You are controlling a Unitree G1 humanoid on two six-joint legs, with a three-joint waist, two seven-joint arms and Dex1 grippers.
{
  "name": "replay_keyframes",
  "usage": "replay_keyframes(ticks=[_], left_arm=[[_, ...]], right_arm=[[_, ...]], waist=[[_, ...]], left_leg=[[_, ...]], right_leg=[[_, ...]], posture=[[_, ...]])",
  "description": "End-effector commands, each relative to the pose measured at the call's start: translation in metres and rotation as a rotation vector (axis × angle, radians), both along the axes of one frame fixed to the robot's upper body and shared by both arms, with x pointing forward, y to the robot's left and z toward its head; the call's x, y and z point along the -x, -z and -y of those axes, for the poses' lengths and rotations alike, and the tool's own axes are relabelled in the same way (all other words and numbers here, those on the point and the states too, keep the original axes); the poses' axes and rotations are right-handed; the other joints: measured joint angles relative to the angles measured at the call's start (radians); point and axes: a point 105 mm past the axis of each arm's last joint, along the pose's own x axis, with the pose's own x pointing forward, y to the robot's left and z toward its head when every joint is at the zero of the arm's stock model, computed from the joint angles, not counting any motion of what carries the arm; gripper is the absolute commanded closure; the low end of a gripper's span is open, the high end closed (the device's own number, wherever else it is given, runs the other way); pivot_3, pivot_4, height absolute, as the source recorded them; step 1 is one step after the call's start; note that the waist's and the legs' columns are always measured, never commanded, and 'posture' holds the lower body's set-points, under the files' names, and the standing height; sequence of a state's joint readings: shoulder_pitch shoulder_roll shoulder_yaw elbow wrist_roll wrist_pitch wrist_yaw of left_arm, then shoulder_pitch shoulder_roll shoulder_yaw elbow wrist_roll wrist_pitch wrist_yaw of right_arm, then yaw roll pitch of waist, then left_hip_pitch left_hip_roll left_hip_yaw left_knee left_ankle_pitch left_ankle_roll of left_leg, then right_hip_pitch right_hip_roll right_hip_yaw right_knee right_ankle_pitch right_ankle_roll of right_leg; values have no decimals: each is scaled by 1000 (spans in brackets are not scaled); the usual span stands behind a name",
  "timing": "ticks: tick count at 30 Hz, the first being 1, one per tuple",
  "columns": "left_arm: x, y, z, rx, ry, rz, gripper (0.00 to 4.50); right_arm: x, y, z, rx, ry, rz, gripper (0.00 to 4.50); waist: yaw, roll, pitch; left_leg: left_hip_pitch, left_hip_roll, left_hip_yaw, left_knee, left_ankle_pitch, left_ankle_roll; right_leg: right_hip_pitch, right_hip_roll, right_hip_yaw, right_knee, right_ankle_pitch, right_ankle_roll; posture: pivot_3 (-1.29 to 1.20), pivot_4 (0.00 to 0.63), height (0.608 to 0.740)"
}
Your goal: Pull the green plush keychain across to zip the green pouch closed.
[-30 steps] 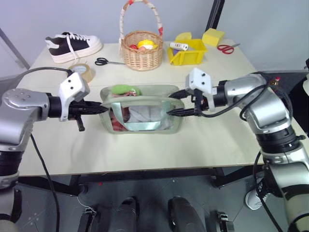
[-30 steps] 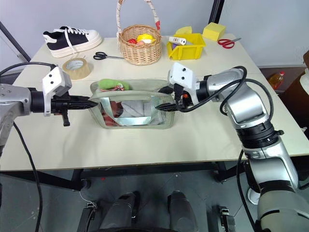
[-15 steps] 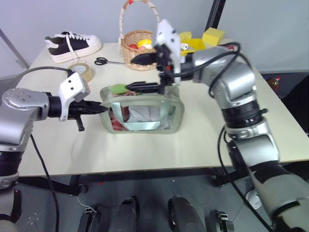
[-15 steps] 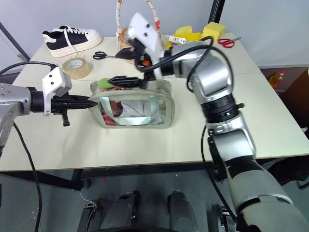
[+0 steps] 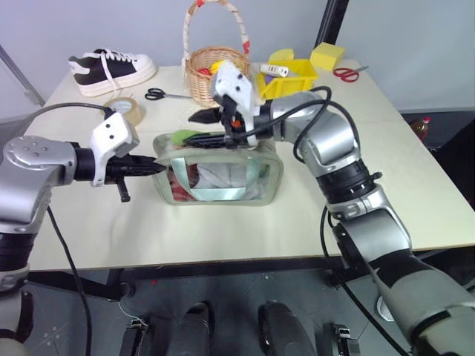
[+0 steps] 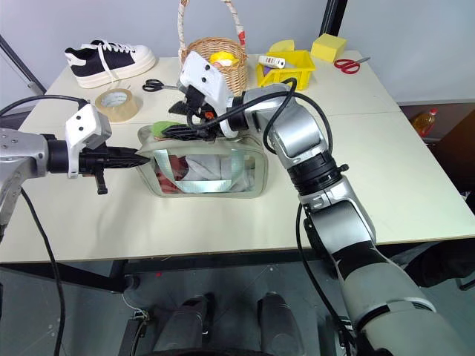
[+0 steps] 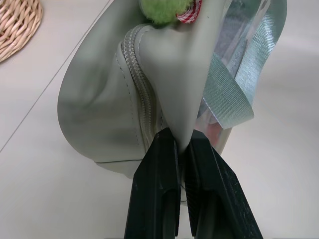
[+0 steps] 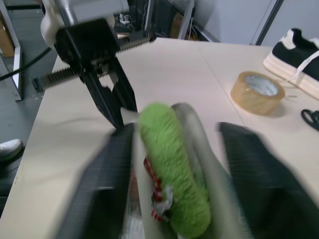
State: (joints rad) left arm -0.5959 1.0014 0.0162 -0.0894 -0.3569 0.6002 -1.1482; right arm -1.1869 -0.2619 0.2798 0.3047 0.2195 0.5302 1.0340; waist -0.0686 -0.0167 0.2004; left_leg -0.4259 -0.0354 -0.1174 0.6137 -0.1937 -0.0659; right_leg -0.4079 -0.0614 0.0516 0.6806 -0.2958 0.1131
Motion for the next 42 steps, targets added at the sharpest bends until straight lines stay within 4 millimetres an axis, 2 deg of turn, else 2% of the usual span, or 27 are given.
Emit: replay_keyframes(ticks=[1, 2, 5, 7, 10, 15, 19, 22, 23, 25, 28, 32, 34, 38, 40, 42], left_arm=[[0, -10, 4, -14, 21, 50, 4500], [-1, -10, 4, -14, 21, 51, 4500], [-2, -10, 4, -12, 21, 51, 4500], [-2, -10, 4, -11, 21, 50, 4500], [-1, -9, 3, -11, 19, 44, 4500], [1, -6, 1, -12, 18, 32, 4500], [-1, -4, 0, -14, 14, 24, 4500], [-2, -3, 2, -12, 16, 20, 4500], [-1, -3, 3, -12, 19, 18, 4500], [-1, -3, 4, -12, 24, 16, 4500], [-1, -3, 5, -21, 29, 10, 4500], [-1, -3, 6, -22, 33, 7, 4500], [-2, -4, 6, -24, 34, 7, 4500], [-2, -5, 7, -21, 37, 8, 4500], [-2, -5, 7, -24, 35, 14, 4500], [-3, -6, 6, -27, 29, 21, 4500]], right_arm=[[6, -12, -5, -24, -28, 40, 4084], [6, -13, -4, -26, -24, 42, 4459], [2, -18, 6, -30, 5, 50, 4459], [-3, -28, 25, -51, 50, 46, 4459], [-5, -39, 72, -11, 140, 81, 4459], [-3, -44, 133, 79, 312, 115, 4459], [-7, -34, 170, 167, 453, 150, 4459], [-13, -19, 190, 214, 545, 157, 4459], [-16, -6, 196, 190, 581, 110, 4459], [-19, 12, 202, 157, 619, 39, 4459], [-21, 66, 210, 193, 668, -71, 4459], [-19, 102, 198, 162, 677, -170, 4459], [-20, 108, 191, 144, 684, -188, 4459], [-20, 116, 161, 49, 653, -260, 4459], [-22, 107, 158, 23, 648, -260, 4459], [-23, 89, 161, -11, 641, -249, 4459]], waist=[[0, 0, 0], [0, 0, 0], [1, 0, 0], [3, 0, 0], [14, 0, 0], [22, 0, 0], [20, 0, 0], [22, 0, 0], [22, 0, 0], [23, 0, 0], [24, 0, 0], [23, 0, 0], [23, 0, 0], [22, -1, -1], [23, -1, -1], [23, -1, -1]], left_leg=[[0, 0, 0, 0, 0, 0], [0, 0, 0, 0, 0, 0], [0, 0, 0, 0, 0, 0], [0, 0, 0, 0, 0, 0], [0, 0, 0, 1, 0, 0], [0, 0, 0, 0, 0, 0], [0, 0, 1, 0, 0, 0], [0, 0, 1, 0, 0, 0], [0, 0, 1, 0, 0, 0], [0, 0, 1, 0, 0, 0], [0, 0, 1, 0, 0, 0], [0, 0, 1, 1, 0, 0], [1, 0, 1, 1, 0, 0], [1, 0, 1, 1, 0, 0], [1, 0, 1, 1, 0, 0], [1, 0, 1, 1, 0, 0]], right_leg=[[0, 0, 0, 0, 0, 0], [0, 0, 0, 0, 0, 0], [0, 0, 0, 0, 0, 0], [0, 0, 0, 0, 0, 0], [0, 0, 0, 0, 0, 0], [0, 0, 0, -1, 0, 0], [0, 0, 0, -1, 0, 0], [0, -1, 0, -1, 0, 0], [0, -1, 0, -1, 0, 0], [1, -1, 0, -1, 0, 0], [1, -1, 0, -1, 0, 0], [1, -1, 0, -1, 0, 0], [1, -1, 0, 0, 0, 0], [2, 0, 0, 0, 0, 0], [2, 0, 0, 0, 0, 0], [2, 0, 0, 0, 0, 0]], posture=[[0, 150, 740], [0, 150, 740], [0, 150, 740], [0, 150, 740], [0, 150, 740], [0, 150, 740], [0, 150, 740], [0, 150, 740], [0, 150, 740], [0, 150, 740], [0, 150, 740], [0, 150, 740], [0, 150, 740], [0, 150, 740], [0, 150, 740], [0, 150, 740]])
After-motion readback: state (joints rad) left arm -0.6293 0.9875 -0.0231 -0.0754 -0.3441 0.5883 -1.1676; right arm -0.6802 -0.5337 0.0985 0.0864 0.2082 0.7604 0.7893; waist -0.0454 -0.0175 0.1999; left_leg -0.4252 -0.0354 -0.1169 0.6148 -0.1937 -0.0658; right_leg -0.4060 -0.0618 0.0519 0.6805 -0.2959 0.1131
